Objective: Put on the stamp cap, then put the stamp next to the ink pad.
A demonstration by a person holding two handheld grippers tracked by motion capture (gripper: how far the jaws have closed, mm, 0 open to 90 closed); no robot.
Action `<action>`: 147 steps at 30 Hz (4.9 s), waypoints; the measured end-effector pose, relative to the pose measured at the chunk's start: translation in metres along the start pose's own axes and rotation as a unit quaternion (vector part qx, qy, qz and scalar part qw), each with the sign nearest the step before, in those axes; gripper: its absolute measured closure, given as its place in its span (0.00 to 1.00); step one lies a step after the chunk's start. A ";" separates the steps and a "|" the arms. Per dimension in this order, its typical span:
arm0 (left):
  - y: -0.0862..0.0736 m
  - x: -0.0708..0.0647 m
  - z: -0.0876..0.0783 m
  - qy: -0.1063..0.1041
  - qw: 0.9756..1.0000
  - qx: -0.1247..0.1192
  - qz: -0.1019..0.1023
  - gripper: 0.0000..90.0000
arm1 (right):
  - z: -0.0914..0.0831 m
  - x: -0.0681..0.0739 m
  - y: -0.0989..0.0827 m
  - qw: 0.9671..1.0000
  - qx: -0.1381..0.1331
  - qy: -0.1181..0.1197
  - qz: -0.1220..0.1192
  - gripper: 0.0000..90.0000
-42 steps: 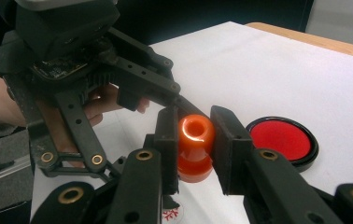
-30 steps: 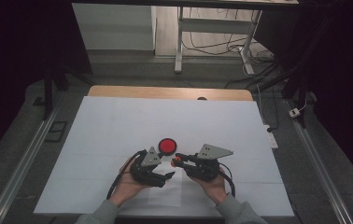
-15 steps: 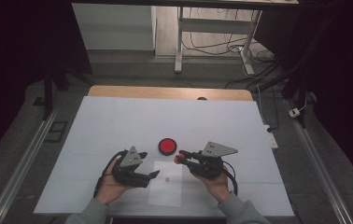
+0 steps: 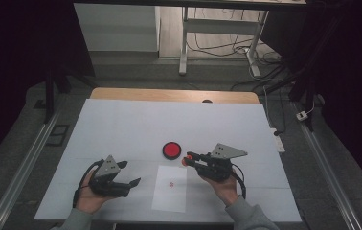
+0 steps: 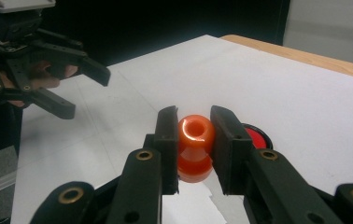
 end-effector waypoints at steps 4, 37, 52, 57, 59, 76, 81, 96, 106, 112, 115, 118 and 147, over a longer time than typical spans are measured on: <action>-0.008 0.001 -0.004 0.002 1.000 0.004 -0.004 0.25 | -0.001 -0.002 0.000 1.000 -0.002 -0.003 0.001 0.81; -0.020 0.005 -0.005 0.005 1.000 0.017 -0.014 0.26 | 0.020 -0.028 0.004 0.999 0.008 -0.036 0.013 0.80; -0.021 0.006 -0.003 0.003 1.000 0.023 -0.014 0.26 | 0.042 -0.057 -0.001 0.996 0.044 -0.062 0.041 0.80; -0.021 0.007 -0.002 0.003 1.000 0.025 -0.015 0.26 | 0.050 -0.060 -0.005 0.994 0.068 -0.069 0.042 0.80; -0.021 0.007 -0.002 0.003 1.000 0.026 -0.016 0.26 | 0.053 -0.061 -0.008 0.994 0.078 -0.071 0.042 0.80; -0.022 0.010 -0.002 0.004 0.999 0.029 -0.019 0.25 | 0.063 -0.058 -0.018 0.986 0.139 -0.086 0.028 0.80; -0.022 0.010 -0.002 0.005 0.999 0.030 -0.018 0.25 | 0.064 -0.057 -0.019 0.985 0.147 -0.091 0.021 0.78; -0.022 0.015 -0.001 0.006 0.999 0.028 -0.029 0.25 | 0.043 -0.060 -0.011 0.992 0.094 -0.074 0.032 0.54; -0.024 0.017 -0.001 0.002 0.999 0.029 -0.036 0.25 | 0.011 -0.055 -0.011 0.994 0.071 -0.085 0.019 0.54; -0.024 0.017 -0.001 0.002 0.999 0.029 -0.037 0.25 | -0.013 -0.053 -0.017 0.993 0.062 -0.098 0.011 0.53; -0.025 0.017 -0.001 0.001 0.999 0.028 -0.038 0.25 | -0.026 -0.052 -0.021 0.993 0.057 -0.103 0.007 0.53; -0.025 0.017 -0.002 0.002 0.999 0.026 -0.038 0.25 | -0.038 -0.050 -0.026 0.992 0.055 -0.110 0.000 0.53; -0.023 0.017 -0.002 0.003 0.999 0.023 -0.035 0.25 | -0.103 -0.043 -0.076 0.987 0.079 -0.140 -0.009 0.53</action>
Point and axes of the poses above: each handheld gripper's, and its own axes: z roughly forward along the jaws, y roughly out of its top, x roughly to its left, the point moved 1 cm from there along z, roughly forward along the jaws, and after that the axes turned 10 degrees about x, right-handed, at the moved point
